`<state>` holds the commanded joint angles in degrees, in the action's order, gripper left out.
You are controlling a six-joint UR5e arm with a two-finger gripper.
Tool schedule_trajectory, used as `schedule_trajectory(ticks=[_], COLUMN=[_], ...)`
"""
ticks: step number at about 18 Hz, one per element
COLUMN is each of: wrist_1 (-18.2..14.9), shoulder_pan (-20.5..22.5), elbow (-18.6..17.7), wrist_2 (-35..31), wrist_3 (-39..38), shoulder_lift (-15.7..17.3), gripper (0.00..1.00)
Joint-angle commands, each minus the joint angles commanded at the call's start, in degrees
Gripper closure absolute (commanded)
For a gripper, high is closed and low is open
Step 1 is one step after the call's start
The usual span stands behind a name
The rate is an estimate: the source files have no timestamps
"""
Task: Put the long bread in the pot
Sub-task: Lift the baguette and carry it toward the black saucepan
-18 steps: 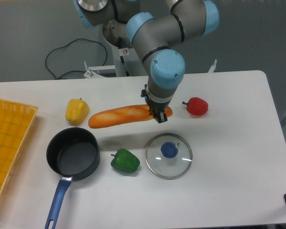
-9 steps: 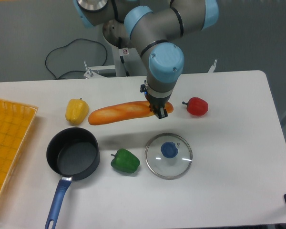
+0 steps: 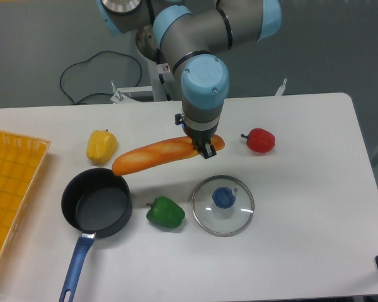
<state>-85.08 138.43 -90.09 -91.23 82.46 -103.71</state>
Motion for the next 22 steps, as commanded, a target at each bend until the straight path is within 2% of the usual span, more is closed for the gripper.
schedule_trajectory(ticks=[7,12,22], wrist_1=[0.35,1.49,2.55], shoulder_pan=[-0.79,-3.25,-6.77], elbow=[-0.09,0.0,0.17], wrist_2=[0.0,0.09,0.09], wrist_3=[-2.56,-6.95,-10.3], shoulder_lift=[-0.88,-2.19,-3.34], gripper=[1.0,1.0,1.0])
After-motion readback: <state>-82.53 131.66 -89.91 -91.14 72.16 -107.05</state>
